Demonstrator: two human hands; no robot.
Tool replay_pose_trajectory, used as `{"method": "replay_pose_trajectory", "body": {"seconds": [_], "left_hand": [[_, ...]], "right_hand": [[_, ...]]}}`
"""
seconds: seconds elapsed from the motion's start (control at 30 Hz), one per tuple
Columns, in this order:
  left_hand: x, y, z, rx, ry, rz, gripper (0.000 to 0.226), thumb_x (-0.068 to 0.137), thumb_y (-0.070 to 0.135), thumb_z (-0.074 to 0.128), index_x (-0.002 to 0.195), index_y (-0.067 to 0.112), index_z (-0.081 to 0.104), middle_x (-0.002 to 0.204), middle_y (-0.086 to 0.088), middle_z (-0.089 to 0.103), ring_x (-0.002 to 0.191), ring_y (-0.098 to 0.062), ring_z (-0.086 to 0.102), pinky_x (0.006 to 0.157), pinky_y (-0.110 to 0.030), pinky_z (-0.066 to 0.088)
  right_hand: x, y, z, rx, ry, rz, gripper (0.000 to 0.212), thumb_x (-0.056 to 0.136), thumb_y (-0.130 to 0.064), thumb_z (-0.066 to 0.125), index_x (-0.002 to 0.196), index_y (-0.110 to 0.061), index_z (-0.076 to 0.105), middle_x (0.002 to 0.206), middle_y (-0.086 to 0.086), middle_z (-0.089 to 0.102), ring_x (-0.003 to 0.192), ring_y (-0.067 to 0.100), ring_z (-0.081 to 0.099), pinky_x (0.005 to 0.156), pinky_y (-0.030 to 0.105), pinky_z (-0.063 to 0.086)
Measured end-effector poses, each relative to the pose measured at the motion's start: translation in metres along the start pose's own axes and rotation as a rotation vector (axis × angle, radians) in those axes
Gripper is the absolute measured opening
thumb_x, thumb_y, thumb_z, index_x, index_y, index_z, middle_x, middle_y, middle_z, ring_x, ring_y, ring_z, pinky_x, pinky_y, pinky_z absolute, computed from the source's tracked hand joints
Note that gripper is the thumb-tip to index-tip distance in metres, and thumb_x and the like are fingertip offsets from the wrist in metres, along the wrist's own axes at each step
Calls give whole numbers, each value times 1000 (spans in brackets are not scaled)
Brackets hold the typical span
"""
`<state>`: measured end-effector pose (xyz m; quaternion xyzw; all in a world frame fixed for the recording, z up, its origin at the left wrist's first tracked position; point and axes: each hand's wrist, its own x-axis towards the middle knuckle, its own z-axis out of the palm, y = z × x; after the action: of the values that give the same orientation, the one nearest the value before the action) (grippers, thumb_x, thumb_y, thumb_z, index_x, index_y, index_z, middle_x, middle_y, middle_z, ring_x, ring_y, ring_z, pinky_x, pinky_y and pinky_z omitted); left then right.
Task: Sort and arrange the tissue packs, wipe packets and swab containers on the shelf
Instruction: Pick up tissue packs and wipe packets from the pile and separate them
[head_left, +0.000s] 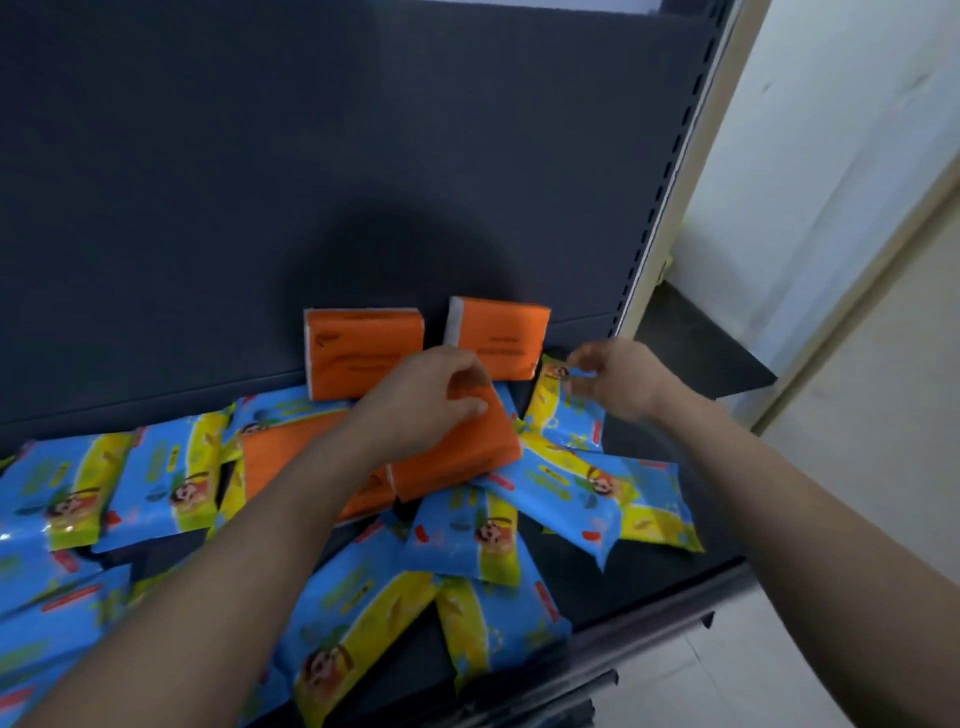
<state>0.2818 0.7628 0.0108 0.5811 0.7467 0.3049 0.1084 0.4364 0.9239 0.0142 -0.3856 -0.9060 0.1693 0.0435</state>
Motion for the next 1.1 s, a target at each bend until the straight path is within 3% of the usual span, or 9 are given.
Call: {"method": "replay_pose_trajectory", "body": {"seconds": [0.1, 0.2, 0.33, 0.43, 0.53, 0.67, 0.83, 0.97, 1.1], "left_hand": [[20, -2, 7, 109, 28, -72, 14, 85, 11, 60, 97, 12, 67, 103, -6, 66, 98, -21, 60, 88, -31, 45], [29, -17, 4, 187, 84, -210, 21, 85, 3, 52, 94, 11, 69, 102, -8, 68, 97, -24, 61, 80, -29, 44], [28, -36, 2, 302, -12, -351, 31, 85, 9, 60, 116, 10, 65, 116, -9, 66, 108, -24, 60, 90, -29, 44], [27, -42, 1, 331, -74, -389, 39, 85, 16, 62, 124, 13, 60, 123, -9, 63, 113, -24, 58, 94, -28, 43], [27, -48, 3, 342, -151, -410, 43, 87, 21, 61, 129, 20, 55, 127, -5, 61, 115, -22, 57, 97, -30, 44], [28, -54, 7, 417, -237, -387, 47, 85, 17, 60, 130, 30, 53, 127, -1, 60, 113, -21, 58, 96, -35, 47], [27, -54, 8, 564, -299, -323, 61, 84, 5, 57, 140, 24, 41, 135, 1, 45, 122, -23, 48, 101, -35, 42], [23, -50, 4, 543, -298, -339, 50, 85, 13, 59, 134, 19, 50, 133, -2, 51, 118, -23, 51, 99, -35, 44], [25, -41, -9, 387, -367, -352, 30, 86, 25, 62, 116, 19, 65, 118, 1, 64, 104, -16, 59, 92, -32, 49]], "right_hand": [[6, 19, 0, 25, -97, -20, 48, 87, -29, 65, 130, -11, 54, 132, 9, 57, 121, 26, 52, 99, 31, 42], [19, 26, 3, 67, -124, -89, 48, 87, -29, 64, 132, -14, 53, 133, 8, 56, 120, 25, 53, 96, 31, 44], [40, 14, 7, 137, 67, -232, 38, 86, -23, 63, 123, -14, 57, 121, 8, 58, 112, 25, 54, 83, 27, 41], [51, -2, 8, 42, 154, -338, 54, 86, -27, 64, 135, -16, 44, 132, 9, 45, 122, 29, 40, 100, 38, 38], [59, -14, 12, -95, 157, -368, 68, 85, -37, 64, 143, -20, 32, 140, 7, 37, 126, 30, 35, 103, 43, 34], [64, -18, 15, -229, 128, -343, 73, 83, -44, 63, 143, -19, 31, 138, 10, 35, 124, 33, 34, 101, 44, 34], [67, -18, 10, -210, 150, -236, 60, 84, -44, 63, 131, -11, 43, 127, 13, 44, 118, 33, 41, 95, 42, 40], [64, -14, 5, -130, 152, -163, 46, 83, -34, 65, 116, -11, 43, 114, 14, 55, 106, 34, 53, 82, 41, 44], [58, -12, 4, -58, 176, -126, 42, 82, -25, 62, 117, -13, 41, 111, 14, 54, 105, 37, 52, 85, 48, 46]]}}
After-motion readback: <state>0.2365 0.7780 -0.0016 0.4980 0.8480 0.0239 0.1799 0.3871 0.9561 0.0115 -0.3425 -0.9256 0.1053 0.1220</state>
